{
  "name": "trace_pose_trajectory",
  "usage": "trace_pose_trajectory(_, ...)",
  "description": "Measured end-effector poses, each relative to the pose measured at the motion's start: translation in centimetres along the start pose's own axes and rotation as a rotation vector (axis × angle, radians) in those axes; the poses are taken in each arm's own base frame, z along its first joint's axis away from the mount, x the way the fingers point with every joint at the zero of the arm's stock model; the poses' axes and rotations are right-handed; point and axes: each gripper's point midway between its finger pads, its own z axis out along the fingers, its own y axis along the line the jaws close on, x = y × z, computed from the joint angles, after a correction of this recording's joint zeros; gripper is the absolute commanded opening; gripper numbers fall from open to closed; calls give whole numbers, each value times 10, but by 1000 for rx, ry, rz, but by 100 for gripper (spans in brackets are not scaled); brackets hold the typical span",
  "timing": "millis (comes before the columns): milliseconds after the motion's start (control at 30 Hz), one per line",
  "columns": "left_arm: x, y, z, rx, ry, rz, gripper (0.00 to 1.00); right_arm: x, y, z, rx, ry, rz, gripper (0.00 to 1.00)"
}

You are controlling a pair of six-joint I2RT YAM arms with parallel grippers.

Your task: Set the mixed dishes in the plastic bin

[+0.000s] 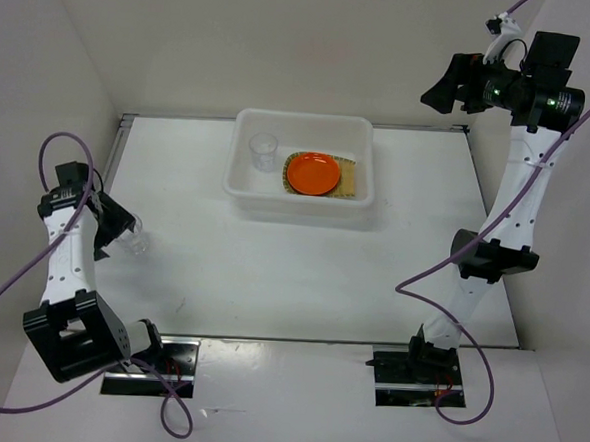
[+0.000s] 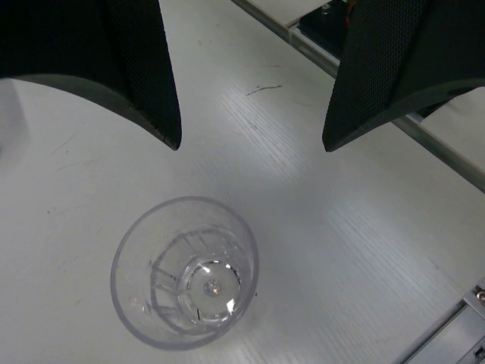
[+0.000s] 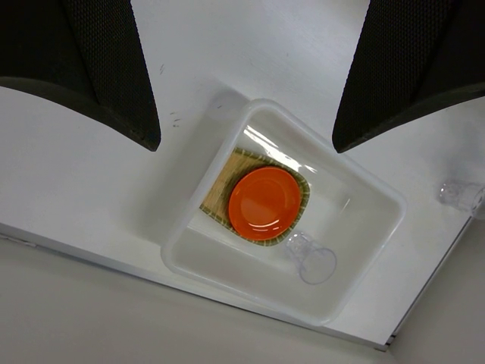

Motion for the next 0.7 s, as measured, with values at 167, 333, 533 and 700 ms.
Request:
trace_pose_trajectory(167, -15, 11, 16, -35, -3, -60, 82, -1, 2, 0, -10, -3, -2, 99)
trace_pose_trajectory(333, -28, 26, 36, -70, 15, -133, 81, -2, 3, -1, -15, -6, -4, 99)
trace_pose_trajectory(533, -32, 22, 60, -59, 51, -136, 80, -2, 4, -1, -17, -7, -4, 99)
trace_pose_trajectory(700, -28, 19, 82, -57, 103, -114, 78, -2, 4, -1, -16, -7, -5, 99)
